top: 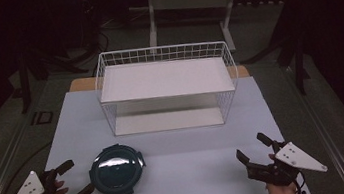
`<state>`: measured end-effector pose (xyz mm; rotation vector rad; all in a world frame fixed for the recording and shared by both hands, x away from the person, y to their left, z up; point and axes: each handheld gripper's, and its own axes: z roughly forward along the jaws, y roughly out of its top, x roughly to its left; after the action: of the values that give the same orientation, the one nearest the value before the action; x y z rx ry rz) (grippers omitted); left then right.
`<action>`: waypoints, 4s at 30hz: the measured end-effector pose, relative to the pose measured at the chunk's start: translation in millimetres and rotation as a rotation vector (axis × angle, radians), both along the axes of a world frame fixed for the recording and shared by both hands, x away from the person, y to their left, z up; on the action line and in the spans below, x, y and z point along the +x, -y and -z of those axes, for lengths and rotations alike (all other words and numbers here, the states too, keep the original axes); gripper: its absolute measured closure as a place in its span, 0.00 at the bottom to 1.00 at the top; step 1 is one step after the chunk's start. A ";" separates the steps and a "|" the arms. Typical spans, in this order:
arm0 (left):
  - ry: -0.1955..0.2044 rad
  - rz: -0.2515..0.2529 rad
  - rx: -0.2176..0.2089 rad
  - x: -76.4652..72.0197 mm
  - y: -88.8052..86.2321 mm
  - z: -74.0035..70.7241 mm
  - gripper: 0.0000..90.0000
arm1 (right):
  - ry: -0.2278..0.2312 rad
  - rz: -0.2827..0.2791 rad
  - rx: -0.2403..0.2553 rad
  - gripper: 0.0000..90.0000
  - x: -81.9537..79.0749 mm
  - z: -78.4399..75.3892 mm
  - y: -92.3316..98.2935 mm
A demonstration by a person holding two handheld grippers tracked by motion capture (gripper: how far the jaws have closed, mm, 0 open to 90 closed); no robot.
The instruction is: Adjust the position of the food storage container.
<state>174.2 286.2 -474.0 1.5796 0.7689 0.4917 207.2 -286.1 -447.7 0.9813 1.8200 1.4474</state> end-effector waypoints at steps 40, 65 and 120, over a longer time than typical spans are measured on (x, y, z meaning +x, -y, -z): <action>-0.318 0.107 0.246 23.5 -39.6 23.1 0.37 | -0.019 0.003 -0.010 0.14 4.9 2.6 -2.9; -0.412 0.147 0.385 38.8 -17.8 30.3 1.00 | -0.034 -0.007 -0.007 0.14 6.4 4.5 -3.5; -0.427 0.222 0.425 86.4 55.0 20.2 1.00 | -0.056 -0.023 -0.014 0.14 7.9 6.5 -7.4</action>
<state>260.6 231.2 -494.3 2.1809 0.8268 0.1562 215.1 -278.7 -454.2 1.0074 1.8845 1.4323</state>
